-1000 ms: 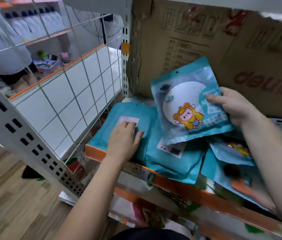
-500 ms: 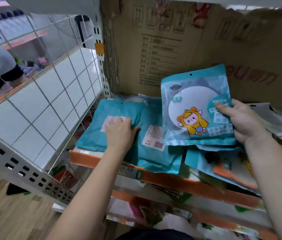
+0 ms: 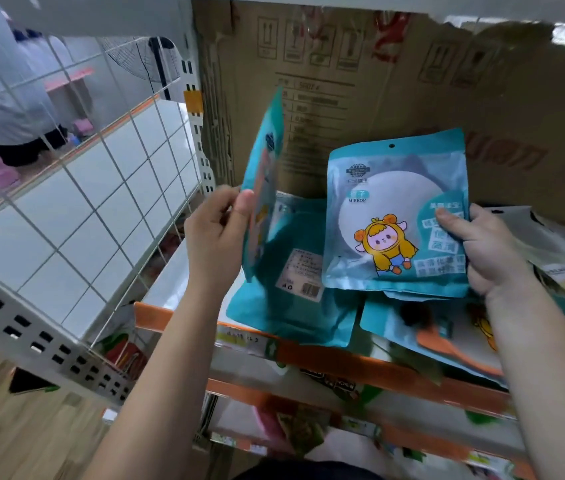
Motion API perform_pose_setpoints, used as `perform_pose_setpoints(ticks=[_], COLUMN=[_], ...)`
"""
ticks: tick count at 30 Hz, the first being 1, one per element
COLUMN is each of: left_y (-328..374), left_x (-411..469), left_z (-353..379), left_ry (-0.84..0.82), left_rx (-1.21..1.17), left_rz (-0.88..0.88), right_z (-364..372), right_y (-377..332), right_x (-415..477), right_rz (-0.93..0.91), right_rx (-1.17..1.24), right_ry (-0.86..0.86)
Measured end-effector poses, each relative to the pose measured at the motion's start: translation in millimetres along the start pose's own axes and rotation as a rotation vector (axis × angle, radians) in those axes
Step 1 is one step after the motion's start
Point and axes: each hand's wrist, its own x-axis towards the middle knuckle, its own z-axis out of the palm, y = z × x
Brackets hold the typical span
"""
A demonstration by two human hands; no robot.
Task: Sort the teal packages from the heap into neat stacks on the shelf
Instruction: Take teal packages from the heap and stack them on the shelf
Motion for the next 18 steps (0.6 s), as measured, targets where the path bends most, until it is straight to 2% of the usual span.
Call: perform_pose_setpoints(ticks=[4,10,13,18], left_y=[-4,-15,-20,-35], left_x=[2,6,5,-9], left_z=[-1,-22,-24,-18], left_ry=[0.030,0.153,0.137,-0.011], left_rx=[-0.322,-0.618,-0.646,-0.550], left_rz=[-0.205,-0.226,-0.276,-0.402], right_z=[-7,-15,-14,-13], right_y=[1,4,5,5], right_x=[-7,-11,-11,-10], right_rz=[-0.017,-0.024,-0.039,-0.054], right_rx=[0.031,0.050,0.070,0.081], right_ry=[0.038,0.067,0.067,0.067])
